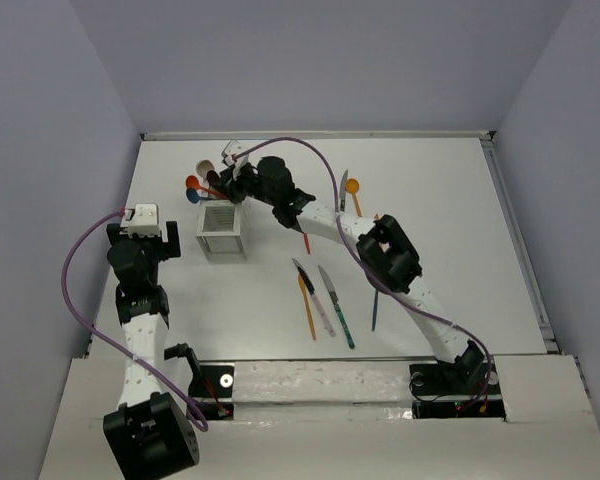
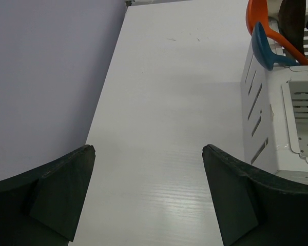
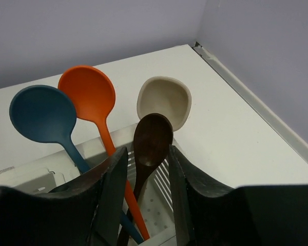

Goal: Sort the eating utensils into containers

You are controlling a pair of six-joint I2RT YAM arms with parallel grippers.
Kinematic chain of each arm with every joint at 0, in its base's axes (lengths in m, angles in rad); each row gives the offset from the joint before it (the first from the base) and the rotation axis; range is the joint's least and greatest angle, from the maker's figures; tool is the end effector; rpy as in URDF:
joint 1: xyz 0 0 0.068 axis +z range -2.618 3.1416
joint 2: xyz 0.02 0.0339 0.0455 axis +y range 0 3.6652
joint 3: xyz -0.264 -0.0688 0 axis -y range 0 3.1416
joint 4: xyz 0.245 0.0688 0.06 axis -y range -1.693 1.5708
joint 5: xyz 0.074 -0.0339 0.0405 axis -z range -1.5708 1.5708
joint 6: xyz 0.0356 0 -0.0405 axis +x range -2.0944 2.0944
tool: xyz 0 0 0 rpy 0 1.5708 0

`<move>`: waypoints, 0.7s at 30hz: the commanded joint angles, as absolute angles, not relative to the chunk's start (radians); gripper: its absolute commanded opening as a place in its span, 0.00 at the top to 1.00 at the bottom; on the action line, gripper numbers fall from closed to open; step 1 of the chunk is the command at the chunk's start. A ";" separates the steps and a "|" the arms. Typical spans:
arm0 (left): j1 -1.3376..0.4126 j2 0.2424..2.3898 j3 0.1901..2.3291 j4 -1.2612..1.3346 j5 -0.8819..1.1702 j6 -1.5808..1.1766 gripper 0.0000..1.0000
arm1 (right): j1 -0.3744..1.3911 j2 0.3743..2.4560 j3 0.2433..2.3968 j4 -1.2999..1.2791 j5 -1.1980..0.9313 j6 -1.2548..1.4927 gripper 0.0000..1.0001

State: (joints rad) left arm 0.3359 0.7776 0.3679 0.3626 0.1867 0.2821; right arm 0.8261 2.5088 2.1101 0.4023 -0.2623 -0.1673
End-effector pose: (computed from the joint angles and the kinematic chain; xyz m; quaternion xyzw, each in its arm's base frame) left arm 0.1810 0.0562 0.2510 0.0449 0.7219 0.1447 0.6752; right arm 0.3933 0.4403 0.2302 -0.4149 0.5711 0.3145 0.6347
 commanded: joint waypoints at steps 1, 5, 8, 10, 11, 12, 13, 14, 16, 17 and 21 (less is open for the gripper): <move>0.342 0.756 0.359 0.420 0.190 0.279 0.01 | 0.830 2.387 2.100 0.440 -0.245 -0.153 0.56; 0.342 0.758 0.359 0.420 0.192 0.281 0.01 | 0.830 2.317 2.072 0.413 -0.203 -0.149 0.55; 0.342 0.753 0.357 0.420 0.190 0.281 0.01 | 0.830 2.235 2.082 0.268 -0.045 -0.088 0.55; 0.342 0.753 0.357 0.420 0.189 0.279 0.01 | 0.812 2.191 2.088 0.154 0.065 -0.065 0.53; 0.342 0.750 0.357 0.420 0.190 0.279 0.01 | 0.798 2.166 2.079 0.024 0.089 -0.022 0.52; 0.342 0.750 0.356 0.420 0.190 0.279 0.01 | 0.757 2.117 2.066 -0.053 0.116 -0.005 0.50; 0.342 0.749 0.356 0.420 0.189 0.279 0.01 | 0.730 2.093 2.047 -0.108 0.121 0.039 0.49; 0.342 0.747 0.356 0.420 0.189 0.279 0.01 | 0.701 2.045 1.989 -0.202 0.139 0.088 0.48; 0.342 0.746 0.354 0.420 0.189 0.279 0.01 | 0.605 2.008 1.915 -0.271 0.138 0.112 0.47; 0.342 0.746 0.354 0.420 0.187 0.279 0.01 | 0.566 1.997 1.881 -0.302 0.124 0.121 0.46; 0.342 0.742 0.353 0.423 0.173 0.278 0.01 | 0.402 2.012 1.803 -0.507 0.052 0.179 0.43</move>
State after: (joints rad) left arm 0.3359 0.7620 0.3664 0.3630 0.1848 0.2821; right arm 0.5663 1.9625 1.8908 -0.1768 0.0490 0.0837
